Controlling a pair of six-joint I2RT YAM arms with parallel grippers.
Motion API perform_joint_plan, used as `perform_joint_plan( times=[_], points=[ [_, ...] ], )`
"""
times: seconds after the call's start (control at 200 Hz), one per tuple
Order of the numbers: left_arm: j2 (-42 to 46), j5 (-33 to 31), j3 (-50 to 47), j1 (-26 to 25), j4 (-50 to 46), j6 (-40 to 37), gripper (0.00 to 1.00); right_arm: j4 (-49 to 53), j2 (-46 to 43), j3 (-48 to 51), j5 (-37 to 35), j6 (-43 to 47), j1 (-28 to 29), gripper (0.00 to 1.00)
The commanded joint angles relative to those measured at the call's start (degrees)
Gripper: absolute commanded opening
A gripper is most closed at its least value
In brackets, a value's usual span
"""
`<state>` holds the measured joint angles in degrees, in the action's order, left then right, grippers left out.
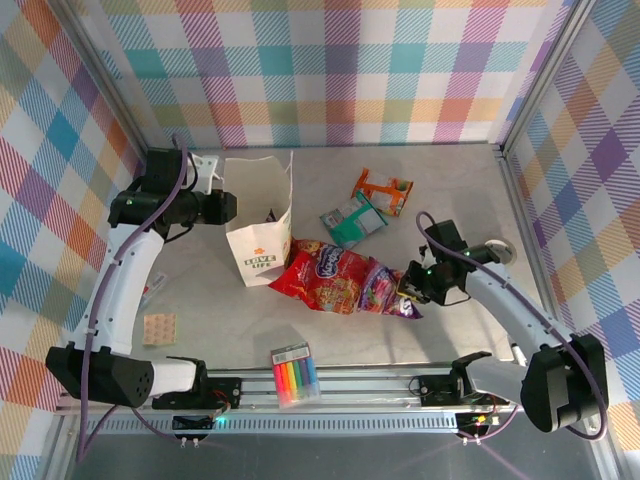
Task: Place the snacks into the paper bag
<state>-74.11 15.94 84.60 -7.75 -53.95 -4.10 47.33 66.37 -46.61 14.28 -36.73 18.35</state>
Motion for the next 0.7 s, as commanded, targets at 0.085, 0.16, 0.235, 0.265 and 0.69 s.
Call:
perform_joint_plan(
  times=[0.085,0.16,0.235,0.265,0.69],
  points=[
    [-0.9,-1.35,2.7,-0.69,-3.26,-2.05,0.29,5.73,-3.11,-5.64,-5.62,2.18,0.18,0.14],
    [-1.21,-1.38,2.81,-0.77,-3.27,-2.05,0.3,5.54,-4.24,-6.4,-6.6,1.46,0.14,0.14],
    [-1.3,-1.18,2.74,-0.95,-3.04,-1.88,0.3,5.65,-4.8,-7.46,-7.14,1.05,0.14,0.14],
    [-1.3,-1.18,2.69,-1.04,-2.96,-1.79,0.3,5.96,-4.84,-7.96,-7.53,1.17,0.16,0.14],
    [-1.66,-3.28,3.51,-1.56,-4.8,-2.93,0.3,10.61,-2.15,-21.07,-13.76,6.07,0.19,0.14]
  ],
)
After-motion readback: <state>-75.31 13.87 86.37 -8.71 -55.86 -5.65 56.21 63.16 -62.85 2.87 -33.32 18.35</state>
